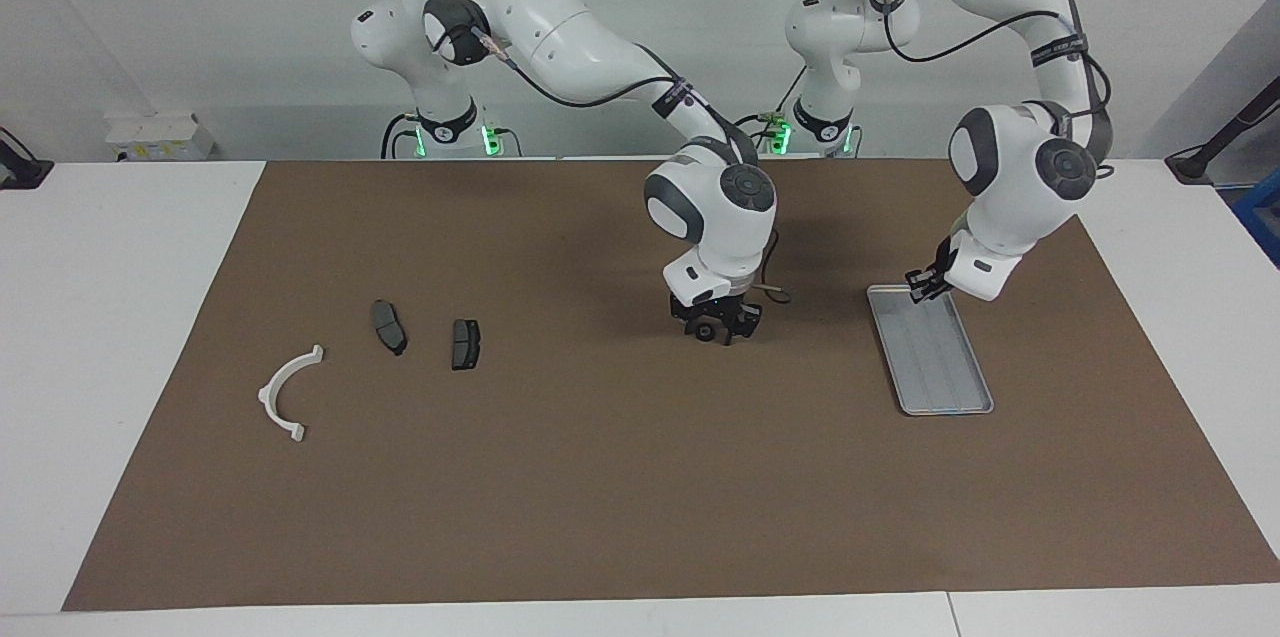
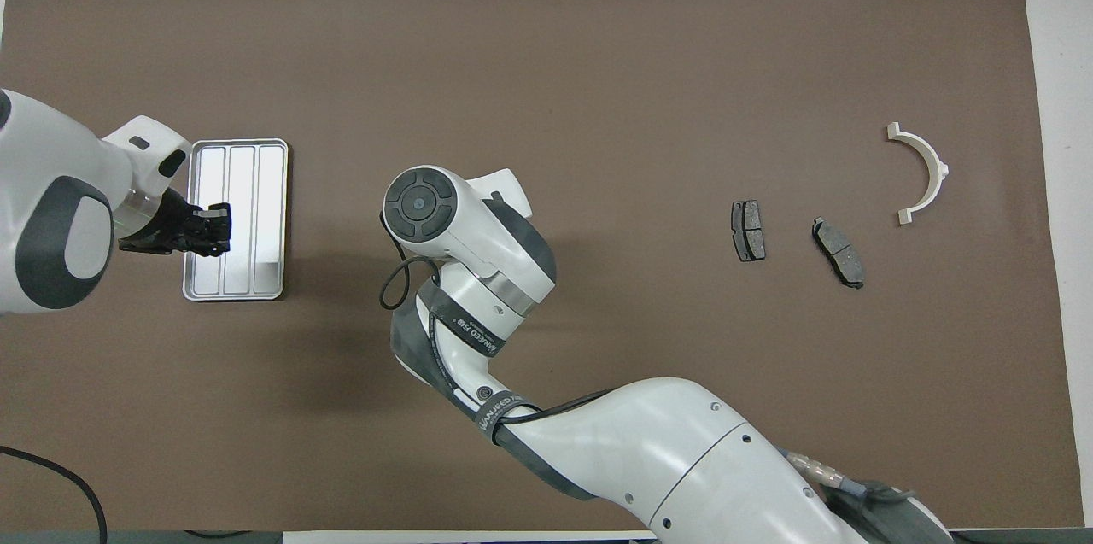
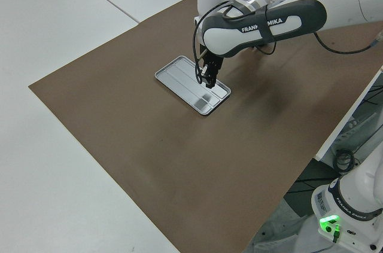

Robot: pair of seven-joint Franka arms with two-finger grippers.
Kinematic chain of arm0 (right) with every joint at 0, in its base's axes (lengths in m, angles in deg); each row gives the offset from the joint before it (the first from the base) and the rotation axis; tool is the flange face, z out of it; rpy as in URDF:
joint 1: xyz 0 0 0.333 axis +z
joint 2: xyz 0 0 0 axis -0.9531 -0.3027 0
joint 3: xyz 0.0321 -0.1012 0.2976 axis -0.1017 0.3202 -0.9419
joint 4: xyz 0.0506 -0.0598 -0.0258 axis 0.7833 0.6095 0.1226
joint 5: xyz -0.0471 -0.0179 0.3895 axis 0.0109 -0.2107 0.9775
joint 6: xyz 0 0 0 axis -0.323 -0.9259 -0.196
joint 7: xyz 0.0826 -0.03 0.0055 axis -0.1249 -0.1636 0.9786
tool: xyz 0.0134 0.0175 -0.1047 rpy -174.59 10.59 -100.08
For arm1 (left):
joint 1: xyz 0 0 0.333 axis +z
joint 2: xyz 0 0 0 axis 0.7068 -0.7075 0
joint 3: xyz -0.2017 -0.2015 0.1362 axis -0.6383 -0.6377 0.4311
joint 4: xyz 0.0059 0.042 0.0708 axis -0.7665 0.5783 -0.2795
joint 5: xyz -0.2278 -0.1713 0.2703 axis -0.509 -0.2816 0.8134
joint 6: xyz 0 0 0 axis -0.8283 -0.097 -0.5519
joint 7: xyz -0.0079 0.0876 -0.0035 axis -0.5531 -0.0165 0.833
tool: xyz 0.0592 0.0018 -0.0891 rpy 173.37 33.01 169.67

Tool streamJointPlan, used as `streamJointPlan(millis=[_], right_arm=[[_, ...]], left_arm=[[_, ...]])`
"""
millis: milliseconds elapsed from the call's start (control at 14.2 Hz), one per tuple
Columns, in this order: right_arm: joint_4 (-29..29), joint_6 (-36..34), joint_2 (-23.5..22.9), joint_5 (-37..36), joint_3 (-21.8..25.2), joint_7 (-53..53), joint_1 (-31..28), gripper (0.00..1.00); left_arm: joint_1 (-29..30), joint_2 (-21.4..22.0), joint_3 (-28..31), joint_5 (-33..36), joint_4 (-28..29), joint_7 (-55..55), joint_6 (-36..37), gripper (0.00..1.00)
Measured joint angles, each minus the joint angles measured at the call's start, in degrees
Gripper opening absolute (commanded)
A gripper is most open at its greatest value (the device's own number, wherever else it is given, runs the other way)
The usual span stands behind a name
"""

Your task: Place bearing gear from tray to pile

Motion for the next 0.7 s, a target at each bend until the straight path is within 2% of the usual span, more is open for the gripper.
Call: streamJointPlan(millis=[141, 352, 704], right_arm=[[0.0, 0.0, 0.1, 0.0, 0.0, 0.0, 0.0, 0.23], [0.0, 0.2, 0.3, 0.1, 0.0, -0.1, 0.0, 0.0], [0.0, 0.0, 0.3, 0.1, 0.0, -0.1, -0.1, 0.0]], left_arm=[[0.0, 0.4, 0.0, 0.0, -3.5, 1.8, 4.2, 0.0], [-0.5, 0.6, -0.4, 0.0, -5.3, 5.3, 5.8, 0.0], [-1.6, 0.6, -0.6, 0.0, -5.5, 9.3, 6.0, 0.0]])
